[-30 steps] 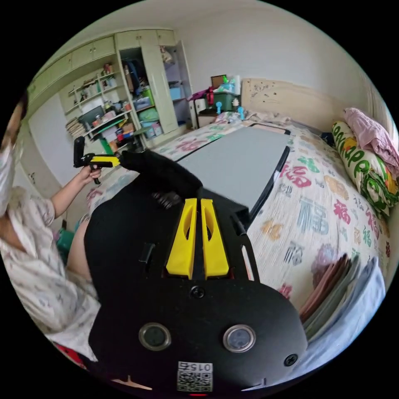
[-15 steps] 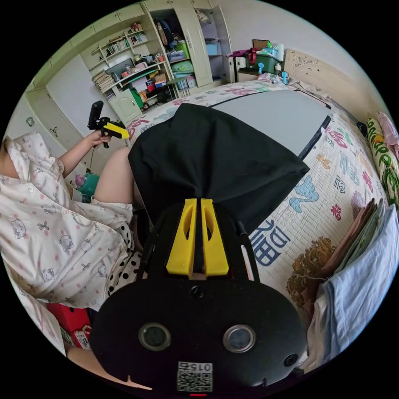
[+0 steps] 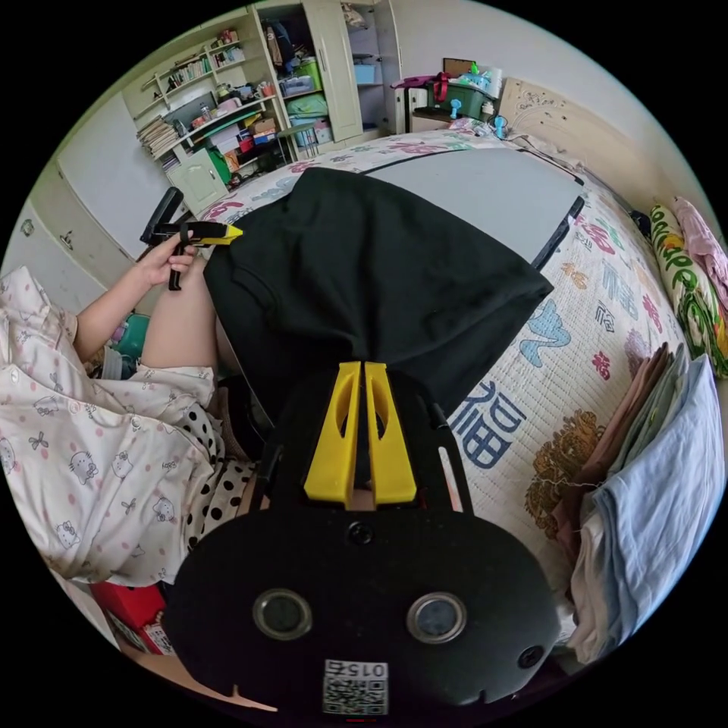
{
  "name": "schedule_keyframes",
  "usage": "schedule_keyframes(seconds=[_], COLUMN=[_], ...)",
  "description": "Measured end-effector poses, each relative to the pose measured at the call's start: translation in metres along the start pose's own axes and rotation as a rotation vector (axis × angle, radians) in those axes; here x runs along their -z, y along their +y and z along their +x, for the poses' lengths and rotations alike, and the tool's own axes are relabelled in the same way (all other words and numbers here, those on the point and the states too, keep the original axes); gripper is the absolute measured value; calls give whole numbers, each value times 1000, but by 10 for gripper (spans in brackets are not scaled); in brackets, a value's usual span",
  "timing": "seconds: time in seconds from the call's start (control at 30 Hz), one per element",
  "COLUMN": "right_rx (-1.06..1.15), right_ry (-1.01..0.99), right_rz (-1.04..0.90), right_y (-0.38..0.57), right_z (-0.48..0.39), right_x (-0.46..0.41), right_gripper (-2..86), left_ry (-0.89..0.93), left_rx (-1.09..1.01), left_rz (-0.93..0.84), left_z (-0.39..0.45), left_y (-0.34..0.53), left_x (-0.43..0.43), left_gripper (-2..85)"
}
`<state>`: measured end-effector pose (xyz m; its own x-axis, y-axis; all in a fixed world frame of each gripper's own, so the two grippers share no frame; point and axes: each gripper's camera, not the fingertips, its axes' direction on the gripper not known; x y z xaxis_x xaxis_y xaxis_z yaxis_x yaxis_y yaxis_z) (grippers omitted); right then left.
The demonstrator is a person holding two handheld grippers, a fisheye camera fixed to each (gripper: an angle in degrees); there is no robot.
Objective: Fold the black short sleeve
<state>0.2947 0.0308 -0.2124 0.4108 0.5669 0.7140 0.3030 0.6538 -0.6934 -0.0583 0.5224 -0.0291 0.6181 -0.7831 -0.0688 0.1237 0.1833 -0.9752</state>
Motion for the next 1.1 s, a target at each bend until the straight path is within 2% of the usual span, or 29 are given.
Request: schedule_keyframes(seconds=[0.1, 0.17, 0.27, 0.4, 0.53, 0.63, 0.7, 0.8, 0.9, 0.97, 1.1], right_rx=[2, 9, 33, 85, 179, 188, 178, 54, -240, -522, -740], right_ry=[17, 25, 35, 44, 44, -14, -60, -154, -204, -241, -311], right_rz=[-8, -10, -15, -45, -161, -262, -232, -75, 127, 254, 314], right_y=[-3, -7, -13, -20, -28, -41, -47, -63, -83, -96, -124], right_z=[-8, -14, -21, -32, -43, -34, -21, 27, 111, 183, 254], right_x=[7, 16, 32, 52, 57, 59, 77, 126, 163, 169, 154], right_gripper=[-8, -7, -5, -3, -2, 2, 9, 45, 74, 84, 104], left_ry=[-25, 30, 38, 25, -78, -123, -139, -133, -104, -119, -140], left_rx=[8, -1, -24, -92, -166, -179, -169, -171, -146, -86, 24], left_rz=[7, 9, 44, 43, -43, -123, -143, -70, 48, 153, 191], left_z=[-14, -24, -26, -15, -6, -10, -13, -15, -20, -32, -59], left_y=[19, 33, 52, 73, 98, 106, 106, 98, 72, 42, -10], left_x=[-5, -2, 9, 23, 16, 5, 10, 35, 53, 50, 18], left_gripper=[64, 21, 3, -1, 2, 13, 34, 93, 93, 105, 129])
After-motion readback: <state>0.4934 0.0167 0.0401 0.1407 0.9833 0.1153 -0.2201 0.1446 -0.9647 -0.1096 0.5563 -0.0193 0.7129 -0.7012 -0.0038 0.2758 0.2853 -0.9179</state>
